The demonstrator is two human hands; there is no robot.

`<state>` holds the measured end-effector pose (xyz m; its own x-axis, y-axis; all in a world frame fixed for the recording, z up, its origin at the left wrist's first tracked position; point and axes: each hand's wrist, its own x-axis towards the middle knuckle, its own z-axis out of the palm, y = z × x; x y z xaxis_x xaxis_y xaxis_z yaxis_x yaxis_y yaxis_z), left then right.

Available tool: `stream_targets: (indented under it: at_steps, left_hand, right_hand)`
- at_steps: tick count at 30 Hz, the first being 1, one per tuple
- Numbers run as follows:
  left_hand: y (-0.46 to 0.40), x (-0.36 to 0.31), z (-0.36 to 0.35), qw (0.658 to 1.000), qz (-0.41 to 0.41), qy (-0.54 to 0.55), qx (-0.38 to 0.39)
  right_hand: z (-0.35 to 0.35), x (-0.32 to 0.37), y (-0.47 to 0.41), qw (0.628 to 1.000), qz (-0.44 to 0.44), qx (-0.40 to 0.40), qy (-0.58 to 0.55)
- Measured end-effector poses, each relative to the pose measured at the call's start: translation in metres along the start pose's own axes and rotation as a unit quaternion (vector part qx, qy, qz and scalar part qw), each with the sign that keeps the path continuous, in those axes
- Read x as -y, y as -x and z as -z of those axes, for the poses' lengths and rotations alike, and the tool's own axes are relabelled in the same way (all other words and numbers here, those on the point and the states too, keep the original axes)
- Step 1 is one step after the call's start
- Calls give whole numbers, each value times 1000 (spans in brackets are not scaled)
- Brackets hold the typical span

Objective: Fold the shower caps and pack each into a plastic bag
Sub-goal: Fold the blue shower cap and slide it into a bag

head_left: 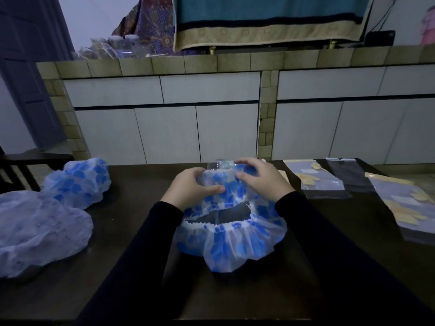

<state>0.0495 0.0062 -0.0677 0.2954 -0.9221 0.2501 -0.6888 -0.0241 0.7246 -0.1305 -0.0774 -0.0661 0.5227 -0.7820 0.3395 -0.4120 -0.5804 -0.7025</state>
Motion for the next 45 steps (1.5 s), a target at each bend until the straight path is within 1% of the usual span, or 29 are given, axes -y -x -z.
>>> stream_targets:
  at_steps: [2,4,6,7,8,10,11,13,14,16,17,18,19,20,21,22,24,26,28,30,33,35,38,41,42,45]
  left_hand:
    - [-1,2,-1,1000,-5,17,-8]
    - [-1,9,-1,1000,16,6,-23]
    - [1,19,-3,996,51,-43,-57]
    - [3,23,-4,994,68,-50,-76]
    - [5,28,-6,992,81,-44,-90]
    - [7,33,-10,991,97,-43,-85]
    - [8,33,-12,991,100,-55,-74]
    - [5,35,-15,992,101,-57,-57]
    - [4,33,-14,992,107,-43,-49]
    - [3,30,-10,992,121,-9,-39]
    - [4,29,-7,991,115,-27,-55]
    - [6,26,-4,988,102,-76,-91]
    - [10,21,-1,977,78,-143,-138]
    - [16,12,0,965,44,-187,-181]
    - [24,1,-1,960,18,-195,-200]
    - [31,-7,-3,966,5,-183,-185]
    - [48,-20,-15,982,6,-160,-105]
    - [64,-20,-32,984,13,-174,-31]
    - [77,-11,-43,982,18,-188,18]
    - [84,4,-52,975,14,-214,61]
    - [83,22,-50,945,-13,-299,134]
    - [77,28,-40,933,-33,-325,155]
    - [69,35,-27,933,-33,-315,174]
    - [68,23,-23,926,-46,-326,186]
    - [70,16,-23,927,-51,-329,172]
    - [79,-6,-31,942,-65,-319,84]
  right_hand:
    - [-1,-2,-3,998,32,-34,49]
    - [-3,-8,-2,993,44,-84,65]
    - [-3,-18,4,985,0,-159,68]
    - [-3,-24,8,977,-38,-194,85]
    - [-3,-29,11,969,-74,-208,110]
    - [-4,-39,16,966,-129,-174,140]
    - [-5,-40,17,967,-145,-152,144]
    - [-3,-38,17,966,-156,-140,149]
    - [-1,-36,17,963,-143,-152,172]
    - [3,-27,21,942,-89,-193,260]
    - [3,-19,24,932,-54,-216,286]
    - [3,-11,29,926,-25,-231,297]
    - [3,-3,34,926,-10,-231,299]
    - [1,4,40,931,-11,-212,297]
    - [-3,6,44,939,-27,-176,294]
    - [-7,7,48,947,-50,-129,290]
    - [-18,1,55,955,-84,-52,279]
    - [-24,-7,62,960,-97,-13,262]
    - [-26,-14,69,966,-122,27,228]
    - [-27,-24,78,966,-125,72,214]
    - [-22,-42,87,952,-90,118,268]
    - [-12,-50,87,949,-76,134,274]
    - [0,-56,85,947,-70,147,279]
    - [-2,-53,85,945,-52,133,295]
    - [-2,-49,85,947,-46,115,297]
    - [-4,-37,86,953,-45,68,292]
